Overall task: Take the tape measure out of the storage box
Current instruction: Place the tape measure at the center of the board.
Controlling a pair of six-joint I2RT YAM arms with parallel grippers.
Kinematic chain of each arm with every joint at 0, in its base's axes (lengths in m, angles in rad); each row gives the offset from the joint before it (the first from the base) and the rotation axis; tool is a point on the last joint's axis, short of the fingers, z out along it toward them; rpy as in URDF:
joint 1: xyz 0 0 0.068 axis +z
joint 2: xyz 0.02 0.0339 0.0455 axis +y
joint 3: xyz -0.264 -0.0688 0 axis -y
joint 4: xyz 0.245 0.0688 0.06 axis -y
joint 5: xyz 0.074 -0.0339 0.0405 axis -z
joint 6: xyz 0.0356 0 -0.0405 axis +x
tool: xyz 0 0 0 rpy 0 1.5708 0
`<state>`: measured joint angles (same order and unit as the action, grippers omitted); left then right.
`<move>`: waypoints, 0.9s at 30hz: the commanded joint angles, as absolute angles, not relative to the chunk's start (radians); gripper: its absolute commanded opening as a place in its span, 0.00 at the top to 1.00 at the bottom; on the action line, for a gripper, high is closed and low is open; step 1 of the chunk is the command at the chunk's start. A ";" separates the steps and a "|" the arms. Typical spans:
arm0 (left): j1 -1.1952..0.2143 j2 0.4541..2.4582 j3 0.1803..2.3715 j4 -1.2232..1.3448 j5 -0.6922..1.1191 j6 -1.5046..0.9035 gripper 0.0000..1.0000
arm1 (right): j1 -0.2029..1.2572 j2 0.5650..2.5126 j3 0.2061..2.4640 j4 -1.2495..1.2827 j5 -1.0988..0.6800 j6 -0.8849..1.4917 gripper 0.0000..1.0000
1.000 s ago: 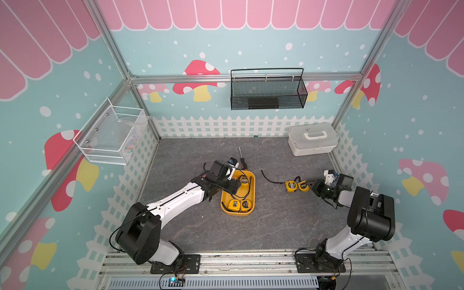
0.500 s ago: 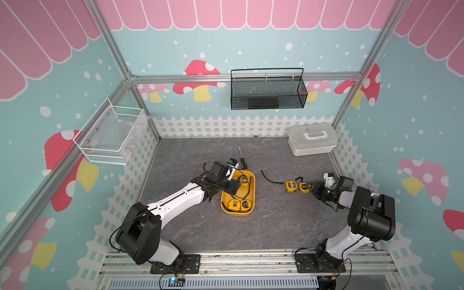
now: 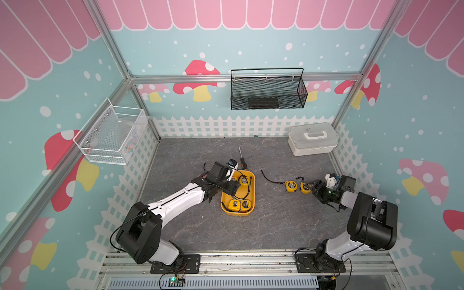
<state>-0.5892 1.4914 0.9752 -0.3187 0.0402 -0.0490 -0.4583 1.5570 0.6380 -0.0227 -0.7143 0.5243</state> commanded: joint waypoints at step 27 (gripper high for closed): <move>-0.584 1.873 1.320 -0.471 0.147 -0.012 0.22 | -0.400 1.245 0.635 -0.246 -0.624 0.491 0.19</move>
<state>-0.5846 1.8492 1.2804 -0.4438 0.1211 -0.0322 -0.4091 1.2335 0.6312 -0.2462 -0.6075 0.5014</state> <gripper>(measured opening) 0.778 0.809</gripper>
